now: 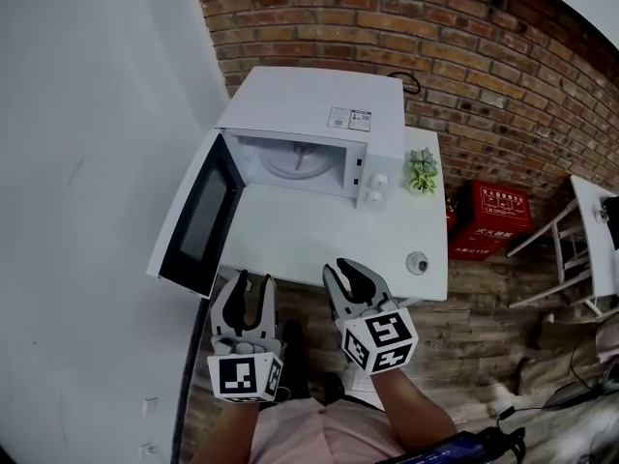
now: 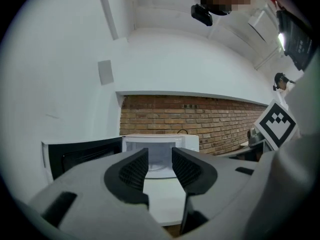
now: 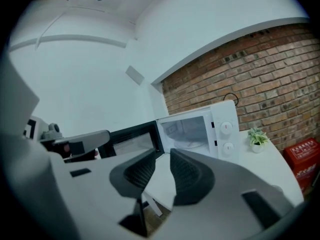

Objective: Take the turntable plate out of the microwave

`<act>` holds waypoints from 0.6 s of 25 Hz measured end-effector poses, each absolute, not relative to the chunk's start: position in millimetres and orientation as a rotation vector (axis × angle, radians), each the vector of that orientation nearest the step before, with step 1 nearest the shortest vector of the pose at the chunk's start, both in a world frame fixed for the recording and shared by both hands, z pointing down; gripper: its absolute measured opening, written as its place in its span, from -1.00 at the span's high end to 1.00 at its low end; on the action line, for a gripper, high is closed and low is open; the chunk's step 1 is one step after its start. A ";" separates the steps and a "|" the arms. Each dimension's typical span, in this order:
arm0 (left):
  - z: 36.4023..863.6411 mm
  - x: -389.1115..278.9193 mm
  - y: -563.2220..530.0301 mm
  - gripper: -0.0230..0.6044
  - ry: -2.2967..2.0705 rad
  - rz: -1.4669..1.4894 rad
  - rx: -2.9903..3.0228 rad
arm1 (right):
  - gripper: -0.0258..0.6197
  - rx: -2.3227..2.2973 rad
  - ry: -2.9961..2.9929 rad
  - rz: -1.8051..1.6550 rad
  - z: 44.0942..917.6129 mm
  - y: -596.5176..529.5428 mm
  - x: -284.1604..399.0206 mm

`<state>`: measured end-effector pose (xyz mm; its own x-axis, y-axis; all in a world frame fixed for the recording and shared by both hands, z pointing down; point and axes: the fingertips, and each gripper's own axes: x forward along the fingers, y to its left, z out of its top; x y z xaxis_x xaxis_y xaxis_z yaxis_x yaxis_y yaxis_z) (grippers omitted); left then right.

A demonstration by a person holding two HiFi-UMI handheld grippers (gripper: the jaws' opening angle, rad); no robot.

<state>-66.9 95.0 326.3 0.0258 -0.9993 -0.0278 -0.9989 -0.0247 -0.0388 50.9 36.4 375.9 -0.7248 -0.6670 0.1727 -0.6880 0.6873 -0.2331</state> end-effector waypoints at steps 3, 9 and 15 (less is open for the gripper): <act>337.2 -79.6 65.6 0.46 2.142 -0.008 -2.261 | 0.63 1.165 -2.783 0.447 385.6 13.4 40.3; 344.2 -108.7 1.5 0.46 2.090 0.001 -2.336 | 0.62 1.225 -2.728 0.465 397.7 -36.3 11.9; 329.5 -132.4 -47.8 0.48 2.021 0.024 -2.367 | 0.63 1.297 -2.695 0.444 390.3 -74.0 -10.6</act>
